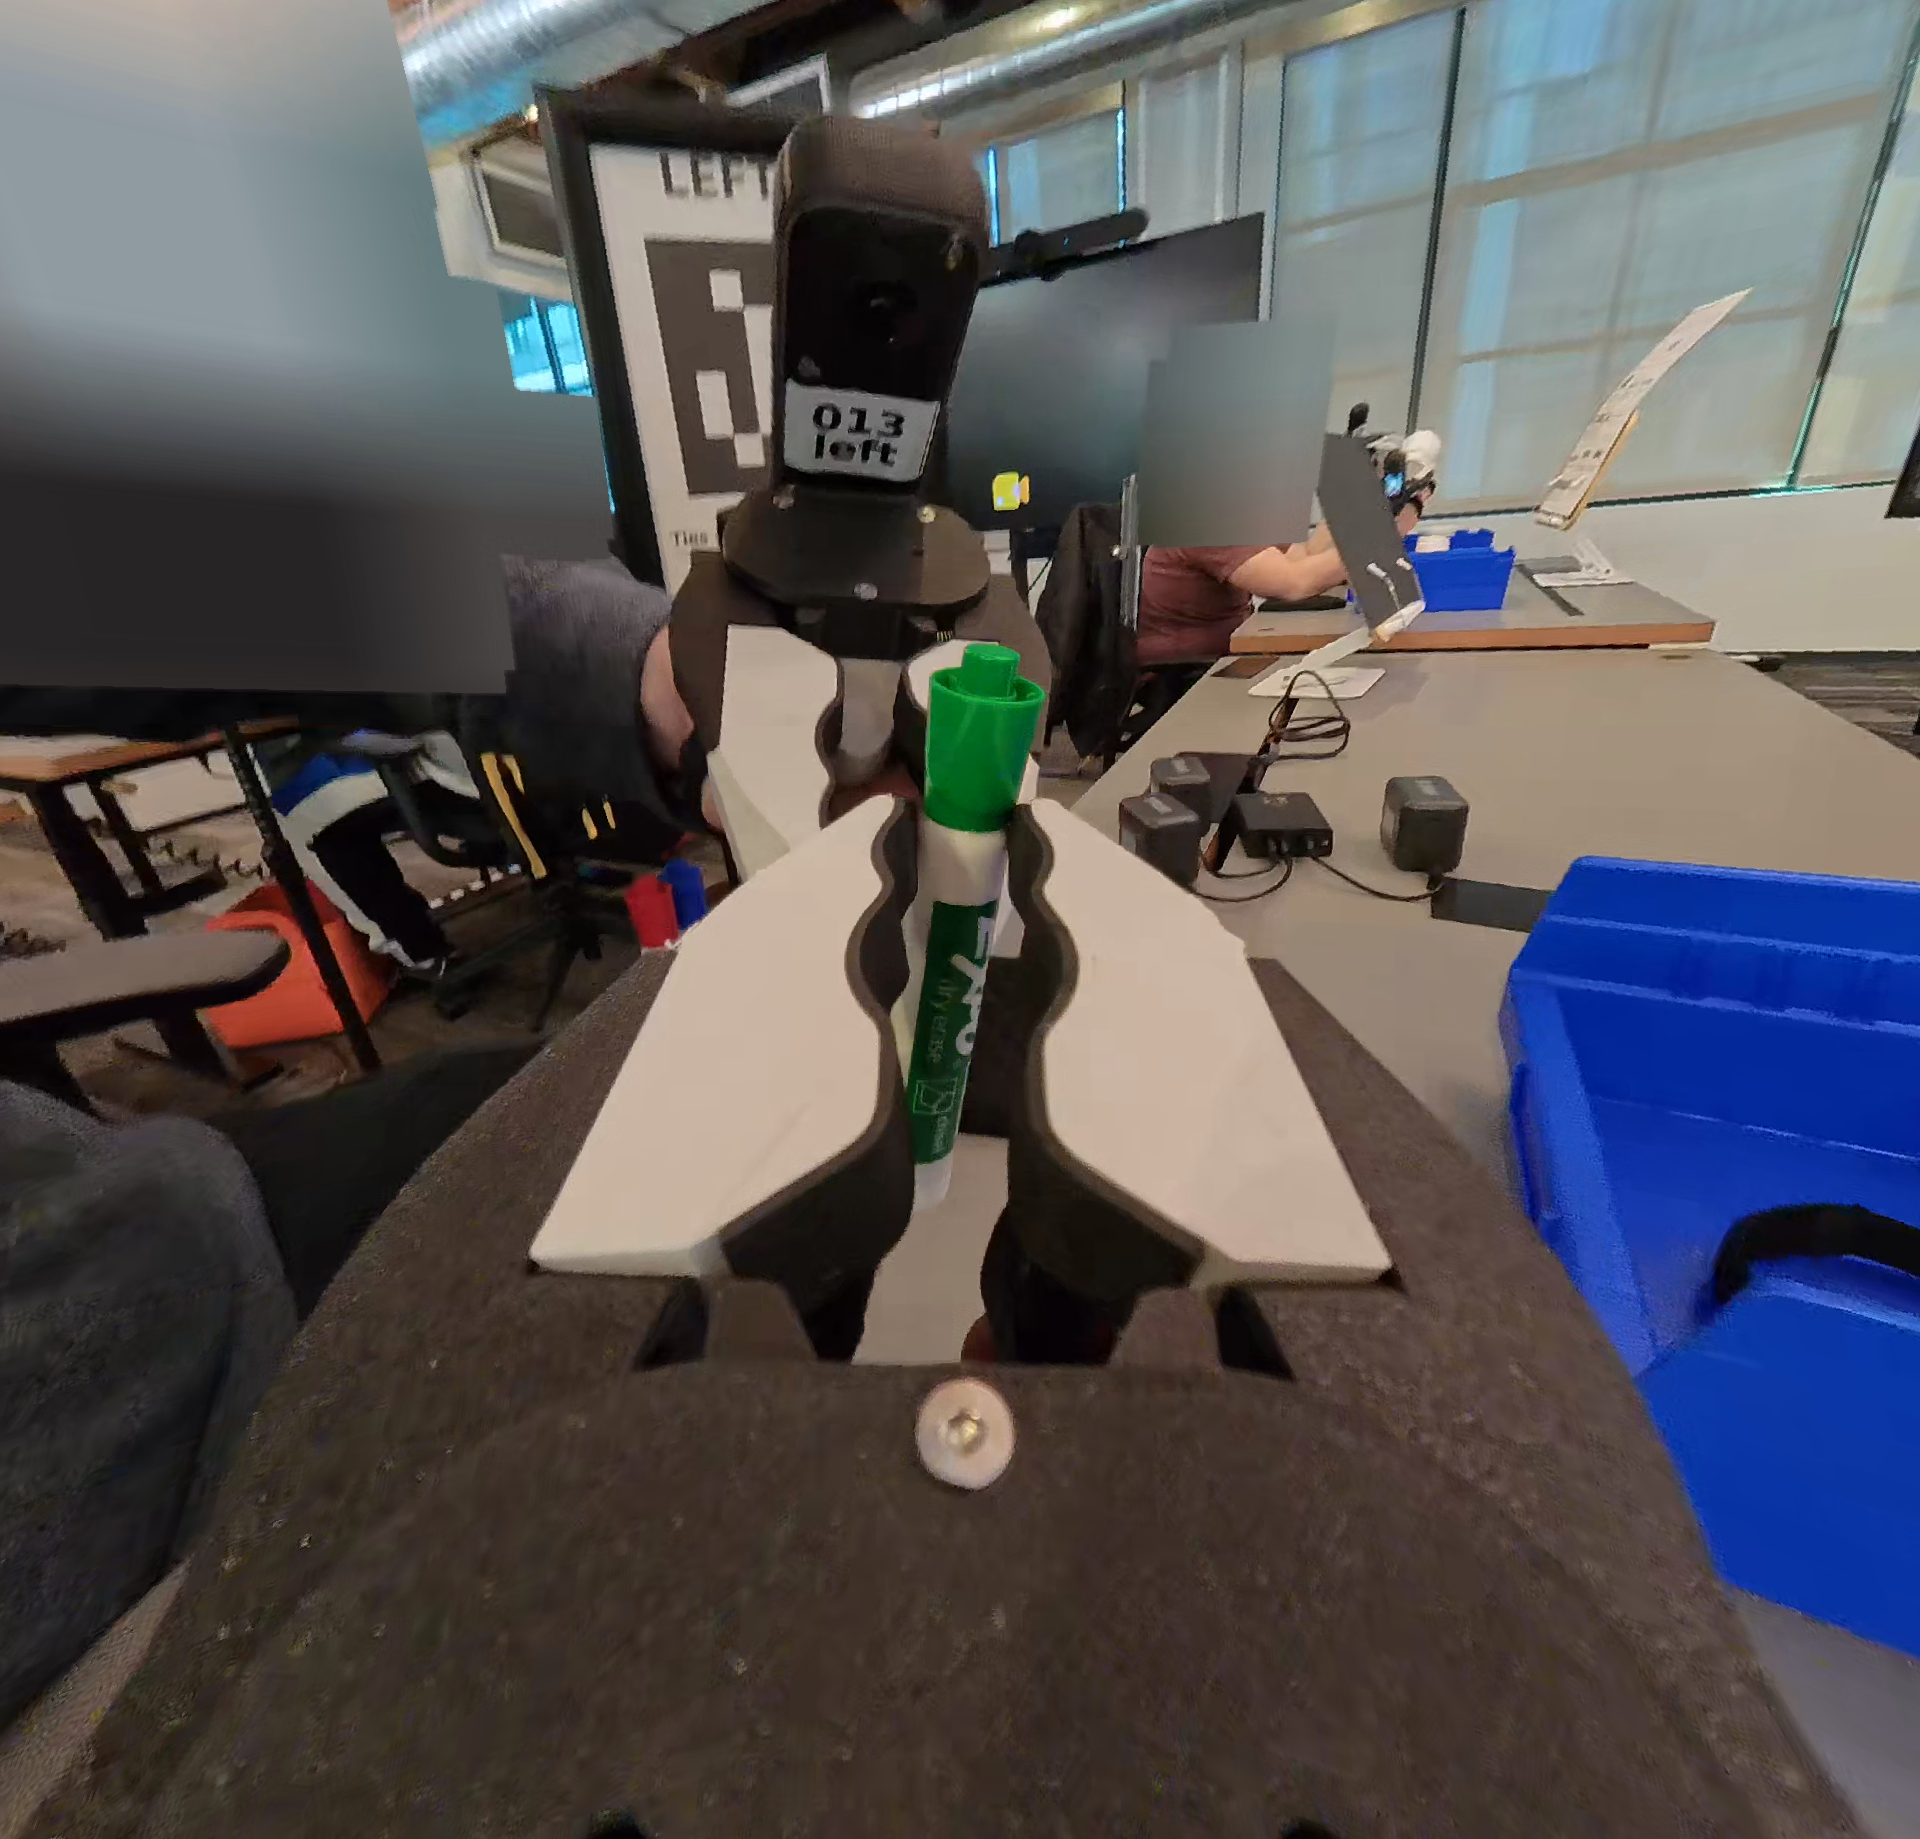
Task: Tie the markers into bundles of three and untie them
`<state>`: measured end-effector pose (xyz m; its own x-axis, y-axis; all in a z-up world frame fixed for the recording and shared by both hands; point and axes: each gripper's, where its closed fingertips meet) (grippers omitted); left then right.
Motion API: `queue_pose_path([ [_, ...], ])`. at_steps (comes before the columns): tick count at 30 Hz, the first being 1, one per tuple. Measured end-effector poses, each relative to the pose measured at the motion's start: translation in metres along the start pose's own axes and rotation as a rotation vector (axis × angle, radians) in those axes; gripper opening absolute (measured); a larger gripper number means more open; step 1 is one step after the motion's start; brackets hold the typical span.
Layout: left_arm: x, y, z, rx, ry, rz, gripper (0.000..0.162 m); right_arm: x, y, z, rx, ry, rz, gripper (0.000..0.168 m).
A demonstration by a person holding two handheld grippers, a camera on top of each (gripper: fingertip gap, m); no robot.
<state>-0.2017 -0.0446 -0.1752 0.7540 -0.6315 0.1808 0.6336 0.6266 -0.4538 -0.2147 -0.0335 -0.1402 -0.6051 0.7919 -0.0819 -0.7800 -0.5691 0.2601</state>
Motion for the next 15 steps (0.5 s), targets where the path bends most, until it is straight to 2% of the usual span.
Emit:
queue_pose_path([
  [7, -0.004, -0.044, -0.029, -0.071, -0.043, 0.021, 0.026, -0.023, 0.032, -0.063, -0.154, -0.010, 0.101, 0.017],
  [15, 0.006, -0.060, -0.069, -0.162, -0.062, -0.001, 0.020, -0.042, 0.061, -0.106, -0.263, -0.066, 0.193, 0.016],
])
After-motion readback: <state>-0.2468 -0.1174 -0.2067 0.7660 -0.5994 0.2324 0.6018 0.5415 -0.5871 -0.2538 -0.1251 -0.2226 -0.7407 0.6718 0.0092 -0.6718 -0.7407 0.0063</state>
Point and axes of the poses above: each gripper's, where its closed fingertips meet, y out along the fingers, z out of its top, x = y × z across the jaws, and after that the axes turned 6 degrees about x, right-handed
